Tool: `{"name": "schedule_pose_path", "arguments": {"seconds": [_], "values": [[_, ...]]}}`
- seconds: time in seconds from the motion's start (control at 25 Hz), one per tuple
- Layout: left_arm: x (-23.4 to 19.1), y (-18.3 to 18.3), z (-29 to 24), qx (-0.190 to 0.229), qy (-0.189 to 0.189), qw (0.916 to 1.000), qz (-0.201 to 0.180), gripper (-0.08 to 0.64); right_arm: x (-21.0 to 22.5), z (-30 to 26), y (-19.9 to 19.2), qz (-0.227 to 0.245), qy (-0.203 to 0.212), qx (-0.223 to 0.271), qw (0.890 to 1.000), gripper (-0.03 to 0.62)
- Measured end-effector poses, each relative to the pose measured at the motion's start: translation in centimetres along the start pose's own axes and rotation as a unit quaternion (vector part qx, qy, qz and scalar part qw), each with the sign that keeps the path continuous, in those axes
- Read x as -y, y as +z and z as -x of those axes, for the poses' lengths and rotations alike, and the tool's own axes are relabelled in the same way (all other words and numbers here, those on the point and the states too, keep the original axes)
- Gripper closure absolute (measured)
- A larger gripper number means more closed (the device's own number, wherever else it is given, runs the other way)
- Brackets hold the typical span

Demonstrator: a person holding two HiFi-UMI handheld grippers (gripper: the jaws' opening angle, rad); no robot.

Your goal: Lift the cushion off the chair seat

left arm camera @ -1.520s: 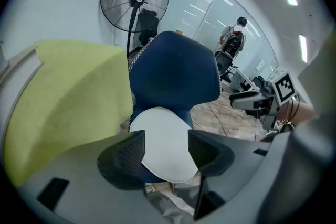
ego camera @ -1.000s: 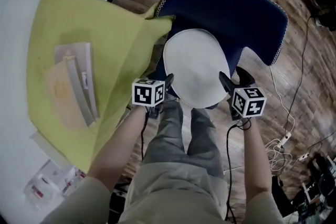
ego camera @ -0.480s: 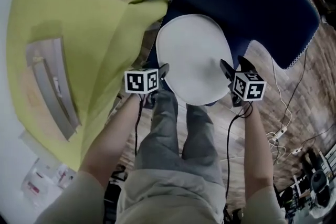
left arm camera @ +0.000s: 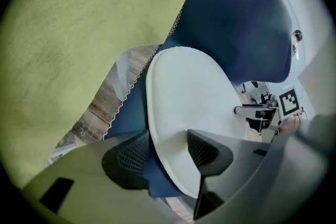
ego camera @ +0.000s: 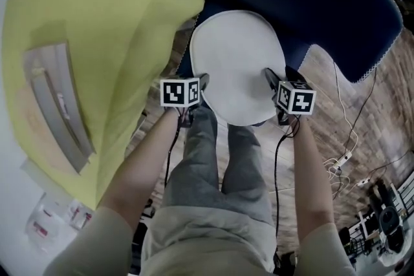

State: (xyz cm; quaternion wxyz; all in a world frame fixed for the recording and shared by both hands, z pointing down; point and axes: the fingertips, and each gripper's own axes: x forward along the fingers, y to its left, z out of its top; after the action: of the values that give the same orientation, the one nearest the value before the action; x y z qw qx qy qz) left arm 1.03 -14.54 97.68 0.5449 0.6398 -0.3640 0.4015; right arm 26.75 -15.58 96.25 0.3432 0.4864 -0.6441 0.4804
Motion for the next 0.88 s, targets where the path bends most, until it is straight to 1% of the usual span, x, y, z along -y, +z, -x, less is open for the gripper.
{"name": "schedule_pose_path", "arguments": {"seconds": [0.08,0.12,0.2,0.24,0.32,0.4,0.44,0.56,0.68,0.76,0.88], "values": [[0.0,-0.1,0.2,-0.006,0.0,1.0,-0.007,0.352,-0.5,0.3,-0.9,-0.009,0.014,-0.019,1.0,0.35],[-0.1,-0.1,0.4,-0.008,0.0,0.9999,-0.009,0.375,-0.8,0.6,-1.3,-0.006,0.021,-0.029,0.999,0.381],[-0.1,0.0,1.0,-0.01,0.003,0.9997,-0.021,0.45,-1.3,1.3,-1.8,0.01,0.03,-0.039,0.999,0.44],[0.1,0.2,1.5,-0.01,0.003,0.9994,-0.034,0.476,-1.5,1.8,-2.0,0.019,0.031,-0.039,0.999,0.464],[1.1,0.7,2.7,-0.006,-0.002,0.9973,-0.073,0.494,-1.7,3.0,-2.1,0.027,0.026,-0.032,0.999,0.492],[2.0,1.1,3.9,-0.003,-0.004,0.9945,-0.105,0.502,-2.0,4.5,-1.8,0.018,0.022,-0.016,0.999,0.499],[2.3,1.2,4.5,-0.001,-0.005,0.9935,-0.113,0.505,-2.2,5.3,-1.7,0.007,0.024,-0.007,1.0,0.499],[2.9,1.7,6.8,0.008,-0.008,0.9932,-0.116,0.508,-3.5,8.4,-1.4,-0.024,0.03,0.016,0.999,0.5],[4.1,2.5,10.2,0.026,-0.016,0.9926,-0.117,0.509,-5.1,12.3,-0.9,-0.038,0.027,0.042,0.998,0.5],[5.0,3.2,12.6,0.04,-0.022,0.9909,-0.126,0.509,-6.1,14.8,-0.1,-0.042,0.021,0.061,0.997,0.5],[6.3,4.5,16.1,0.068,-0.027,0.9872,-0.141,0.509,-7.4,18.2,1.8,-0.03,0.012,0.09,0.995,0.5]]}}
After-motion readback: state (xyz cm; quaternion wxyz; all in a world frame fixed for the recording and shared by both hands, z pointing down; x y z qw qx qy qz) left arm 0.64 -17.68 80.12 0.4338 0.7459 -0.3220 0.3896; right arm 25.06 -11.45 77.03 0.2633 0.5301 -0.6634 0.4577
